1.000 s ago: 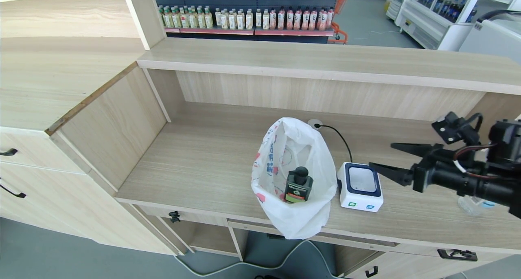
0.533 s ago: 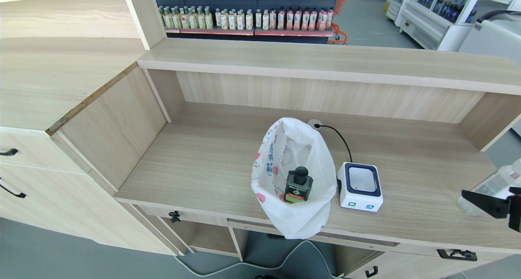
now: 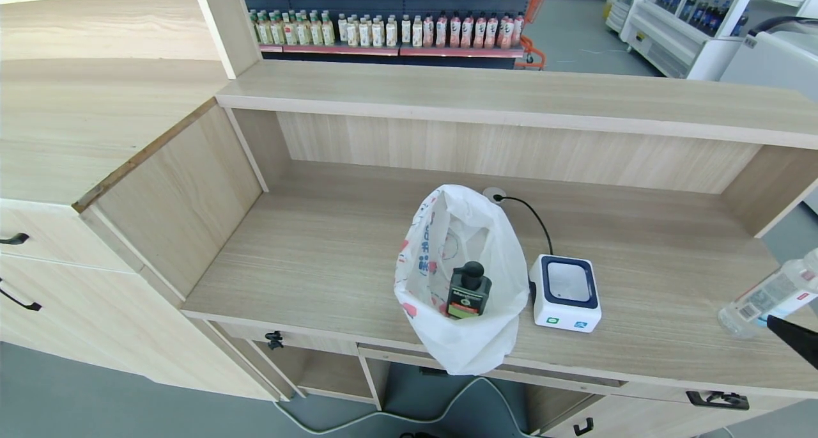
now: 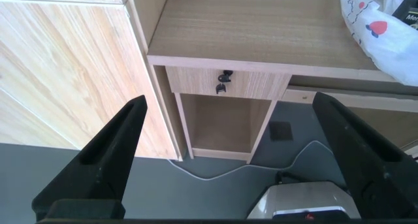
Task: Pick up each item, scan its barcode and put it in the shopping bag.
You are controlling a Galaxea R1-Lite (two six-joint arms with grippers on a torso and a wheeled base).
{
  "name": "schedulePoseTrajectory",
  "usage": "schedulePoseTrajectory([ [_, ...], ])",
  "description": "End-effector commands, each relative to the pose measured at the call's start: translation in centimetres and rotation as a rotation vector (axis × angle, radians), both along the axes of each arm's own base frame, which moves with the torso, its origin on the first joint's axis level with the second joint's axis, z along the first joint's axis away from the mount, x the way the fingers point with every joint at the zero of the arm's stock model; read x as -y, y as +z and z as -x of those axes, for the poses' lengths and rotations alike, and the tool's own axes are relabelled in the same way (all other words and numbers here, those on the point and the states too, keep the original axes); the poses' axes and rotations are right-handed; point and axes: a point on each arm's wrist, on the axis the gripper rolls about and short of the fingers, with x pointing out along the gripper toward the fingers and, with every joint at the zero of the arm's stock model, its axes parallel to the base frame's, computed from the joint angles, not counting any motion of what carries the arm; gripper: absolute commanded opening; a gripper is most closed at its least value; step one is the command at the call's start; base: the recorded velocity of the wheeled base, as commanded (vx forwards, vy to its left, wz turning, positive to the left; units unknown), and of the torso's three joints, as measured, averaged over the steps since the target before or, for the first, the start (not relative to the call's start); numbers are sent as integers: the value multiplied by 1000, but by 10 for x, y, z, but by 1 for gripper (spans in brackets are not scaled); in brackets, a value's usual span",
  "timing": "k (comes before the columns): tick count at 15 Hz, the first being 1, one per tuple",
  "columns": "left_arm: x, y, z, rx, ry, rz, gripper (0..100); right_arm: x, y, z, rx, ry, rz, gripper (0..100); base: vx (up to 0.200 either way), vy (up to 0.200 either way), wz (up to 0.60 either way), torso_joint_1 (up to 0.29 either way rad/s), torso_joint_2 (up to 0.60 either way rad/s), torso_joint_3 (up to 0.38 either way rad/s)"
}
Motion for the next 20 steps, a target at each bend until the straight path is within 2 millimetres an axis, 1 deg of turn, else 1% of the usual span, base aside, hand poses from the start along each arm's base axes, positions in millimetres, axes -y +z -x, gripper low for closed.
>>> schedulePoseTrajectory([
  [1, 0, 0, 0, -1, -1, -4, 100, 2, -7, 9, -10, -43, 26, 100, 0, -200, 0, -2, -2, 2],
  [4, 0, 0, 0, -1, 1, -7, 100, 7, -18, 16, -46, -113, 57, 100, 0, -200, 0, 1, -2, 4],
  [7, 0, 0, 0, 1, 1, -5, 100, 8, -17, 15, -45, -112, 53, 100, 0, -200, 0, 1, 1, 4],
  [15, 0, 0, 0, -1, 3, -2, 100, 7, -28, 16, -86, -100, 28, 100, -200, -200, 0, 5, 2, 2],
  [17, 0, 0, 0, -1, 3, -2, 100, 9, -25, 8, -82, -62, -10, 100, -200, -200, 0, 2, 0, 2],
  [18, 0, 0, 0, -1, 3, -1, 100, 9, -24, 7, -79, -48, -25, 100, 0, 0, 0, 0, 0, 0],
  [20, 0, 0, 0, -1, 3, 1, 100, 9, -9, -10, -36, 75, -105, 100, 0, 0, 0, 0, 0, 0],
])
